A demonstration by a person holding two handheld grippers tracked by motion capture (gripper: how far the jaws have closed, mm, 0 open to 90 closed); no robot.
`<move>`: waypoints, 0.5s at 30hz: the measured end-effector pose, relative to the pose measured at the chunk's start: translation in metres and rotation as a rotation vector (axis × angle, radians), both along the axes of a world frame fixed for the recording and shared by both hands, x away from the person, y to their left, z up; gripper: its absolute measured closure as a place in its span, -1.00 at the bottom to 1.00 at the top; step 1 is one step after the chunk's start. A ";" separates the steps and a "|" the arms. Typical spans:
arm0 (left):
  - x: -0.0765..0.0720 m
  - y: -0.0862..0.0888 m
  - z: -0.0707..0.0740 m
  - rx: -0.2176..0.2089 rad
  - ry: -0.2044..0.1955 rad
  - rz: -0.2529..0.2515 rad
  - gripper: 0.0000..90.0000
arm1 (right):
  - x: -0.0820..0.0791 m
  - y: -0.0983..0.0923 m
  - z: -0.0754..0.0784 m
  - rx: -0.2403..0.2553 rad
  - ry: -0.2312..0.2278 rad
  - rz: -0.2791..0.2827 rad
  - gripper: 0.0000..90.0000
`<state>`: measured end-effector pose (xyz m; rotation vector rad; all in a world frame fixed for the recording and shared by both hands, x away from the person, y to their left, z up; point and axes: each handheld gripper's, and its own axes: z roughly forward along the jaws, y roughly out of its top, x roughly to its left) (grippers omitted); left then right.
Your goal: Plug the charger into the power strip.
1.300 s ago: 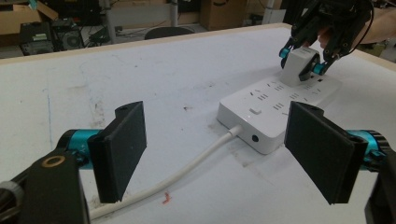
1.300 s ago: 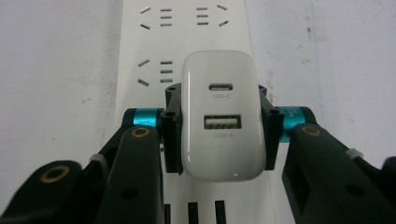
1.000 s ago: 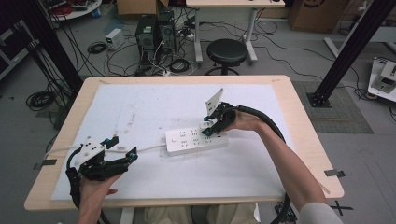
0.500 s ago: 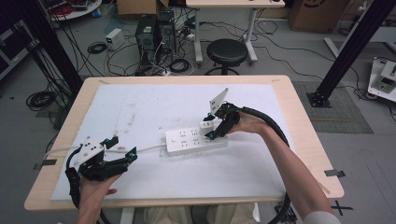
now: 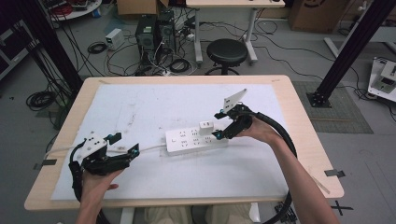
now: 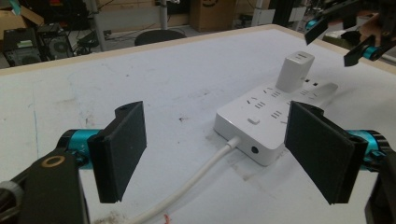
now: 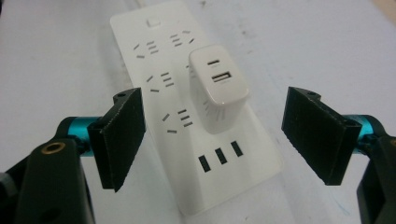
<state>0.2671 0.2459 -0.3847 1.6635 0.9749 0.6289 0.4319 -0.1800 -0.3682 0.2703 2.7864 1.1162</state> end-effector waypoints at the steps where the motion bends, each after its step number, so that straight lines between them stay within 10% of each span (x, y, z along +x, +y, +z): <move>1: 0.000 0.000 0.000 0.000 0.000 0.000 -0.54 | 0.000 0.000 0.000 0.000 0.000 0.000 -0.51; 6: 0.006 0.004 -0.002 0.001 -0.003 0.010 -0.54 | -0.028 -0.043 0.002 0.207 -0.016 -0.196 -0.51; 11: 0.009 0.009 -0.002 -0.003 -0.005 0.027 -0.54 | -0.033 -0.049 0.000 0.223 -0.018 -0.221 -0.51; 12: 0.010 0.010 -0.003 0.002 -0.005 0.029 -0.54 | -0.050 -0.070 -0.009 0.295 -0.021 -0.341 -0.51; 15: 0.012 0.013 -0.004 0.000 -0.003 0.039 -0.54 | -0.059 -0.081 -0.013 0.338 -0.044 -0.396 -0.51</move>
